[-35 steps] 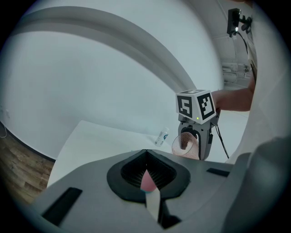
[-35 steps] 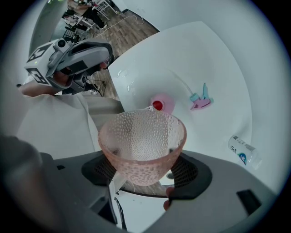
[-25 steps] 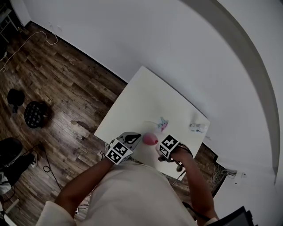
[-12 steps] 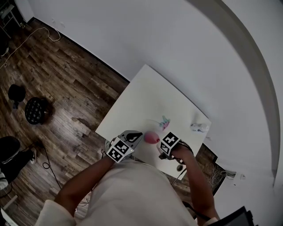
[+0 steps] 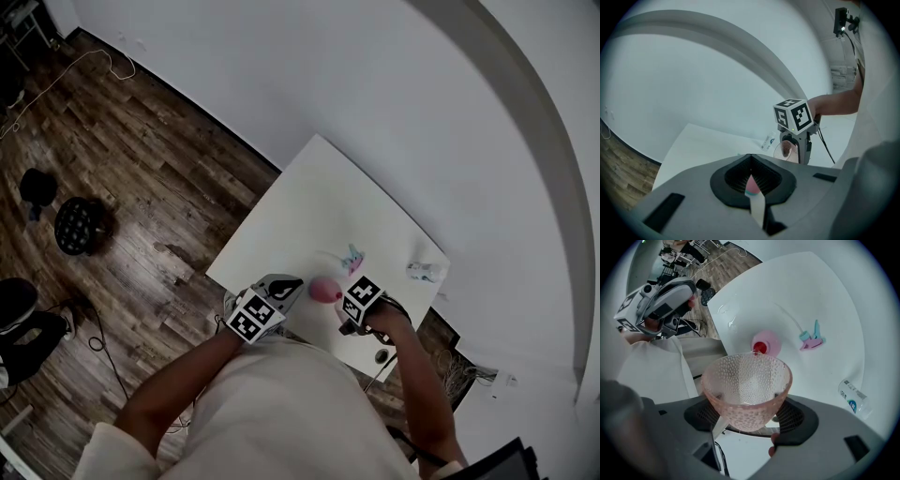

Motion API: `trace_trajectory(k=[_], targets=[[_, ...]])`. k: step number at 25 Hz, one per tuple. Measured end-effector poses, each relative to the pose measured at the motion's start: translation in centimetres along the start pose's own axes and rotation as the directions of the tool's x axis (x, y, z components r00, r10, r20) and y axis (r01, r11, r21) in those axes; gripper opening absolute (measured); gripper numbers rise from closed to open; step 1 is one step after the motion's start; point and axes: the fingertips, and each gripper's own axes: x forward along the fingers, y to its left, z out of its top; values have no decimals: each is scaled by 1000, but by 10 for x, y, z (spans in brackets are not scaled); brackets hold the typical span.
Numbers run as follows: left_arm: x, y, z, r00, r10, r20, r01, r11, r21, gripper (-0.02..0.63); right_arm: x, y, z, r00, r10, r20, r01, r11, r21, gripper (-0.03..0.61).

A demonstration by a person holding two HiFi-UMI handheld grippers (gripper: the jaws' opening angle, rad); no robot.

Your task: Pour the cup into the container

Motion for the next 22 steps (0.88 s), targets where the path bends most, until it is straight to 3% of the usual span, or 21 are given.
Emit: trace_trajectory(k=[22], targets=[[-19,6,-13,999,39,16,-38,999,-25,11,5,-8,8,998,-9,-55,9,1000,-1,357]])
